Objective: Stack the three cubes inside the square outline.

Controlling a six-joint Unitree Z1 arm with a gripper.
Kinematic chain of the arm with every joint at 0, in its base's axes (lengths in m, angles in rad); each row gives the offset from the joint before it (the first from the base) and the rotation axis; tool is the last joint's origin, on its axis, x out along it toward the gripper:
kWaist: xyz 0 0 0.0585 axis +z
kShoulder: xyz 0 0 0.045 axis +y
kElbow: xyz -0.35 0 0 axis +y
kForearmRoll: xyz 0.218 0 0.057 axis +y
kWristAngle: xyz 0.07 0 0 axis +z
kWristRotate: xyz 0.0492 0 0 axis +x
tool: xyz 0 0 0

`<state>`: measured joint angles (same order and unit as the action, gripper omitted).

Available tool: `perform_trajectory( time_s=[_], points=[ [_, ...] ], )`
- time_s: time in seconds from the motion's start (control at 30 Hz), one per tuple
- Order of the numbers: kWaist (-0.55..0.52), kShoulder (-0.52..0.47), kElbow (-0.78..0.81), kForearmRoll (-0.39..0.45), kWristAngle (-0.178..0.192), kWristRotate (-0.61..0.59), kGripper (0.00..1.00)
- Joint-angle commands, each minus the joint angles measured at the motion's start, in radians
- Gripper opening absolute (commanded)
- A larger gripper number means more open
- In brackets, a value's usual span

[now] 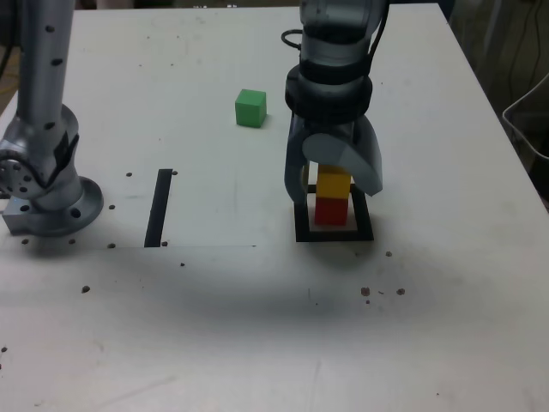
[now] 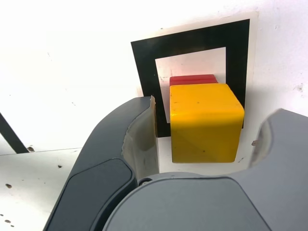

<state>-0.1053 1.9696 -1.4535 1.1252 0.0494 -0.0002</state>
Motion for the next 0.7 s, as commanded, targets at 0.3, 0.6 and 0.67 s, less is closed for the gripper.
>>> perform_trajectory(
  time_s=[0.3, 0.6, 0.67],
  points=[
    [0.012, -0.093, -0.035, 0.110, -0.004, 0.020, 0.99],
    [0.139, -0.145, -0.025, 0.190, 0.004, 0.158, 0.99],
    [0.175, -0.145, -0.020, 0.193, 0.020, 0.189, 0.99]
  ],
)
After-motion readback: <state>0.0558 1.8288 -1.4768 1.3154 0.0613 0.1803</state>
